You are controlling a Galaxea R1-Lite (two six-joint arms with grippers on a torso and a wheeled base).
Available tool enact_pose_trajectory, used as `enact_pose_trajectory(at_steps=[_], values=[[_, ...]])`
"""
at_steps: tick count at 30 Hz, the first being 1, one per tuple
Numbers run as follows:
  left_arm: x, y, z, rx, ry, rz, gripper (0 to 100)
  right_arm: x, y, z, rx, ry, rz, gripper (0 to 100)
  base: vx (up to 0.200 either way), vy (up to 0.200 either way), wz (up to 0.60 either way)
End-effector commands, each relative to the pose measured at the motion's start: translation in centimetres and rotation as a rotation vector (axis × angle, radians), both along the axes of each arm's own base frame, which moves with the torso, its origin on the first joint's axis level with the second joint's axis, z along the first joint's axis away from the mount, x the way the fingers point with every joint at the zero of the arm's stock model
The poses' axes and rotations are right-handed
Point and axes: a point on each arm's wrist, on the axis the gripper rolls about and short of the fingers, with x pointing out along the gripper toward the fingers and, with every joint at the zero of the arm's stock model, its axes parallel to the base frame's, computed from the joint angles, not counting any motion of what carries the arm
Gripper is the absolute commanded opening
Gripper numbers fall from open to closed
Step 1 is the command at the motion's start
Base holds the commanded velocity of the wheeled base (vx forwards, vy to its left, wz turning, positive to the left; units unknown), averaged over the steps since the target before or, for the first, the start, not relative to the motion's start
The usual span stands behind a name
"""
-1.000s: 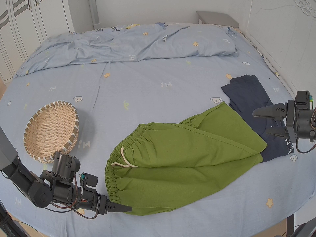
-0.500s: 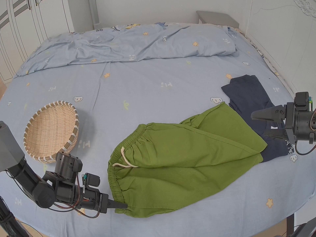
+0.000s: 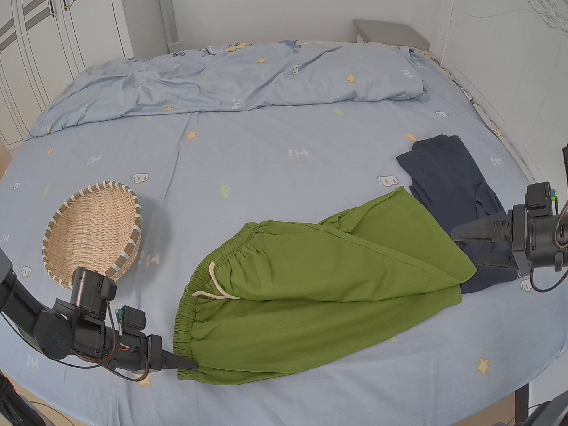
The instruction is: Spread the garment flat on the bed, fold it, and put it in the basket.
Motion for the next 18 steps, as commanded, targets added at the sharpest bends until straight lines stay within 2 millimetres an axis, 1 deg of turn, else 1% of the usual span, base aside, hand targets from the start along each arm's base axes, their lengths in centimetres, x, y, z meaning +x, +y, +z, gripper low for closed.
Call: enact_pose_trajectory(at_steps=[1, 4, 7, 8, 9, 11, 16, 17, 18], values=[[-1.4, 1.5, 1.7, -0.057, -0.016, 0.027, 0, 0.4, -2.0, -3.1, -0.018, 0.107, -0.022, 100, 0.0, 0.0, 0.0], [-1.4, 1.7, 1.7, -0.059, -0.027, 0.022, 0, 0.0, -3.2, -5.2, 0.002, 0.174, 0.005, 100, 0.0, 0.0, 0.0], [-1.3, 2.3, 1.6, -0.056, -0.036, 0.038, 0, 0.4, -4.1, -7.6, -0.014, 0.251, 0.006, 100, 0.0, 0.0, 0.0], [-1.3, 2.3, 1.6, -0.056, -0.036, 0.038, 0, 0.4, -4.1, -7.6, -0.014, 0.251, 0.006, 100, 0.0, 0.0, 0.0], [-1.2, 2.6, 1.5, -0.049, -0.049, 0.042, 0, 1.4, -4.6, -9.4, -0.047, 0.292, 0.023, 100, 0.0, 0.0, 0.0], [-1.2, 3.1, 1.5, -0.044, -0.061, 0.053, 0, 2.4, -5.5, -10.9, -0.065, 0.321, 0.024, 100, 0.0, 0.0, 0.0], [-1.1, 3.4, 1.5, -0.041, -0.074, 0.057, 0, 3.7, -6.8, -13.2, -0.032, 0.363, 0.08, 100, 0.0, 0.0, 0.0], [-1.1, 3.4, 1.5, -0.04, -0.073, 0.059, 0, 3.8, -6.8, -13.3, -0.029, 0.363, 0.081, 100, 0.0, 0.0, 0.0], [-1.0, 3.4, 1.6, -0.04, -0.076, 0.059, 0, 4.2, -7.1, -14.1, -0.003, 0.378, 0.091, 100, 0.0, 0.0, 0.0]])
